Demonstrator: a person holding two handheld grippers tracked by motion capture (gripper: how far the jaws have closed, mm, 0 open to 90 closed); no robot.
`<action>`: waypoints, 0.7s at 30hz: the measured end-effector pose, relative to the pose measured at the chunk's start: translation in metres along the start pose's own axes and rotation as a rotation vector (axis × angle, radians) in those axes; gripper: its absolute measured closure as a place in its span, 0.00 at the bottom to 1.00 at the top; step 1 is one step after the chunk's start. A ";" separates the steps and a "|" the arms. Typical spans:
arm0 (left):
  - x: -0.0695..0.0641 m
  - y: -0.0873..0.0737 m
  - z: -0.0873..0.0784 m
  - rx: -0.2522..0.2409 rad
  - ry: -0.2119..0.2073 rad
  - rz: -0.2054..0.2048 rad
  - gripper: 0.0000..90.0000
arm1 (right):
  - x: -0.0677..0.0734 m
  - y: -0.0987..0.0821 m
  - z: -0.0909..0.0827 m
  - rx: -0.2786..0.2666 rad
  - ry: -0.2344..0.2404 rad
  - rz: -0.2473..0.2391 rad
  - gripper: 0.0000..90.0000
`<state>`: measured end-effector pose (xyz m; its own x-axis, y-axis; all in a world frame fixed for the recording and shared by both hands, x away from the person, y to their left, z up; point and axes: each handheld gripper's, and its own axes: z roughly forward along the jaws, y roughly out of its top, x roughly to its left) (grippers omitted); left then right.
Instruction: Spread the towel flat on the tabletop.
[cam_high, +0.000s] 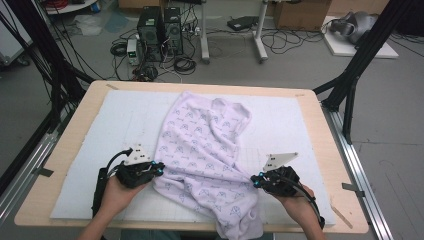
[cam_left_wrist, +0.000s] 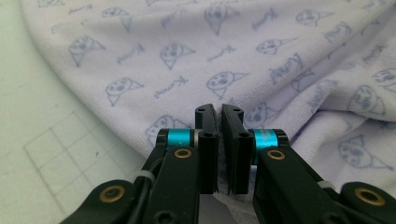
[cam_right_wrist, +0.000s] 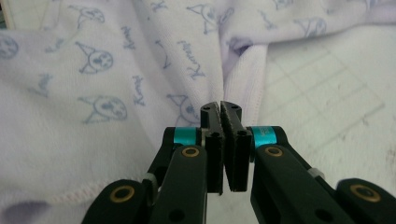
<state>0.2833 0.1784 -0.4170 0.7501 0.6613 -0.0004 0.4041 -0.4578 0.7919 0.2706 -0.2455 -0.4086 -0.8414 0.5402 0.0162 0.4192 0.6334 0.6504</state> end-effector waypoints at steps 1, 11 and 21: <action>0.000 0.002 0.003 0.003 0.011 0.001 0.94 | -0.001 -0.001 0.004 0.012 -0.001 0.002 0.98; 0.002 -0.001 -0.019 -0.035 -0.009 -0.033 0.67 | 0.005 0.016 -0.009 -0.102 0.060 -0.061 0.78; -0.034 -0.017 0.000 0.043 -0.082 0.060 0.69 | 0.029 -0.001 0.023 -0.026 0.151 -0.079 0.73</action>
<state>0.2507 0.1637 -0.4301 0.8133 0.5818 -0.0047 0.3777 -0.5217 0.7650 0.2535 -0.2177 -0.4264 -0.9139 0.3986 0.0765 0.3422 0.6553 0.6735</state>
